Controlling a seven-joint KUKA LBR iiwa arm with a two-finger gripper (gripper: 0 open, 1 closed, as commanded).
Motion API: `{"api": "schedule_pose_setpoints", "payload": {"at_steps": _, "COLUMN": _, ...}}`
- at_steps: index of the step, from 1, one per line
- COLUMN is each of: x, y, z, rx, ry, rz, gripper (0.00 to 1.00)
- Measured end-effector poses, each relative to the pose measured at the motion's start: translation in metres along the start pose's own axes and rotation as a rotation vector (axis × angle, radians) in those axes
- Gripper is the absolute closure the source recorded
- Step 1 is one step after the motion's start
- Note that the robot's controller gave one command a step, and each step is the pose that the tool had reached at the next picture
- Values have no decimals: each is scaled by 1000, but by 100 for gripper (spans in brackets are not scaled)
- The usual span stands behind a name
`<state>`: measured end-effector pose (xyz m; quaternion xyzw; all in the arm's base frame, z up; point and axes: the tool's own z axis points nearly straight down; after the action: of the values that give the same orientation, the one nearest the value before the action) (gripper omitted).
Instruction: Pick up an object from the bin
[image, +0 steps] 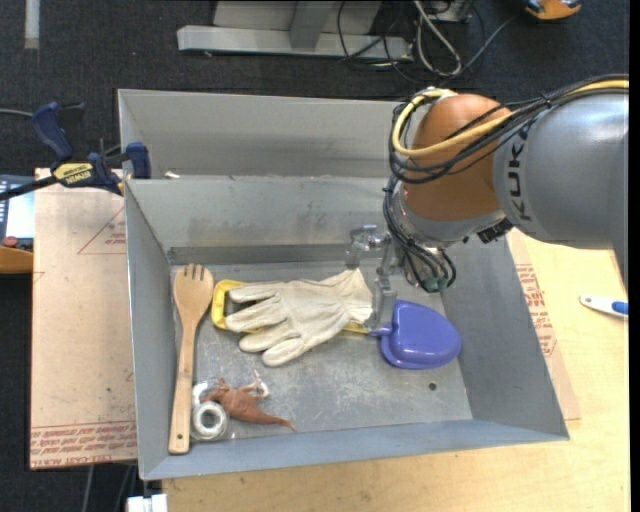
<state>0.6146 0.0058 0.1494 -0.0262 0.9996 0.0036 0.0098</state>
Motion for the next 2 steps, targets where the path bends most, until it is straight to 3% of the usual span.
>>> {"api": "schedule_pose_setpoints", "payload": {"at_steps": 1, "x": 27, "y": -13, "z": -12, "rx": 0, "ry": -1, "rz": -71, "gripper": 0}}
{"api": "schedule_pose_setpoints", "payload": {"at_steps": 2, "x": 14, "y": -8, "z": 8, "rx": 1, "ry": -14, "rz": -57, "gripper": 0}}
